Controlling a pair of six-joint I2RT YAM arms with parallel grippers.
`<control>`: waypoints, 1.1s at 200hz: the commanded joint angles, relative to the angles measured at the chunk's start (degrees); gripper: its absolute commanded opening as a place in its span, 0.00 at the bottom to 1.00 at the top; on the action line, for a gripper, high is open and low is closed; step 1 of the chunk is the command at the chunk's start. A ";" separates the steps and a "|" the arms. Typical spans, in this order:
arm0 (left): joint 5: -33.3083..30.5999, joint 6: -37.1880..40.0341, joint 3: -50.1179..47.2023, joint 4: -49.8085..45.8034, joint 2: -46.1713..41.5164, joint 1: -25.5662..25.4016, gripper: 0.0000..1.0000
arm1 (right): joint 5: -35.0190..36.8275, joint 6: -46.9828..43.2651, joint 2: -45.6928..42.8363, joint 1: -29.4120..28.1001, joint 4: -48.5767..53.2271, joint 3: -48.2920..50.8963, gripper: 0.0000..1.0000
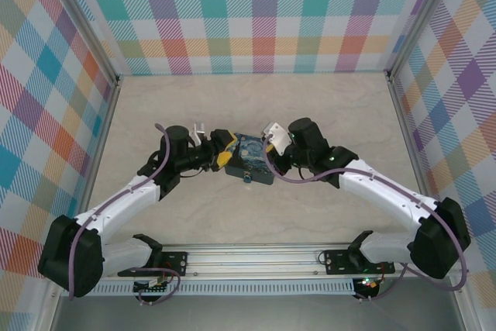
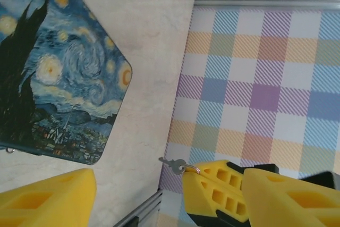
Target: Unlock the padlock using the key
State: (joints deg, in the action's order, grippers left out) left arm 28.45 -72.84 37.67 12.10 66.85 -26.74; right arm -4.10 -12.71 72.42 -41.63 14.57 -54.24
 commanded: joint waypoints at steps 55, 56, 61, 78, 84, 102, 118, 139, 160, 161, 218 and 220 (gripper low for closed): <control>-7.68 -29.85 -3.03 8.65 4.39 -4.95 0.60 | -3.88 -1.00 4.29 -0.91 -9.84 -2.93 0.00; -7.74 -30.06 -3.03 8.69 4.46 -5.01 0.60 | -3.89 -1.00 4.30 -0.91 -9.87 -2.91 0.00; -7.96 -30.94 -3.17 8.88 4.75 -5.30 0.59 | -3.97 -0.87 4.37 -1.00 -10.27 -2.89 0.00; -9.09 -34.12 -3.47 9.31 5.46 -6.31 0.51 | -4.22 -0.52 4.55 -1.18 -11.40 -2.68 0.00; -9.56 -35.34 -3.48 9.43 5.67 -6.68 0.48 | -4.40 -0.38 4.68 -1.26 -11.69 -2.55 0.00; -10.61 -38.20 -3.66 10.38 6.46 -7.68 0.43 | -4.60 0.09 4.81 -1.61 -12.75 -2.15 0.00; -11.38 -40.47 -3.74 10.90 7.12 -8.40 0.39 | -4.84 0.52 4.96 -1.84 -13.86 -1.67 0.00; -12.09 -42.90 -3.74 11.85 8.18 -9.24 0.37 | -5.10 1.18 5.08 -2.14 -15.02 -1.14 0.00; -12.39 -44.68 -3.53 12.93 9.10 -9.89 0.37 | -5.29 1.77 5.35 -2.45 -15.69 -0.80 0.00; -12.42 -44.67 -3.50 12.98 9.14 -9.95 0.37 | -5.30 1.79 5.35 -2.52 -15.74 -0.79 0.00; -14.68 -47.62 -3.78 13.28 9.32 -10.52 0.38 | -5.20 2.85 6.15 -3.24 -16.80 0.04 0.00; -14.83 -47.72 -3.82 13.25 9.28 -10.52 0.38 | -5.15 2.86 6.15 -3.32 -16.86 0.08 0.00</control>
State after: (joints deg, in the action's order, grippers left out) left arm 15.42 -112.86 34.63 23.51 76.38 -36.67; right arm -8.14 -10.94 78.30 -44.36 -0.01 -54.92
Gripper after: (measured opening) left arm 0.380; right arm 0.058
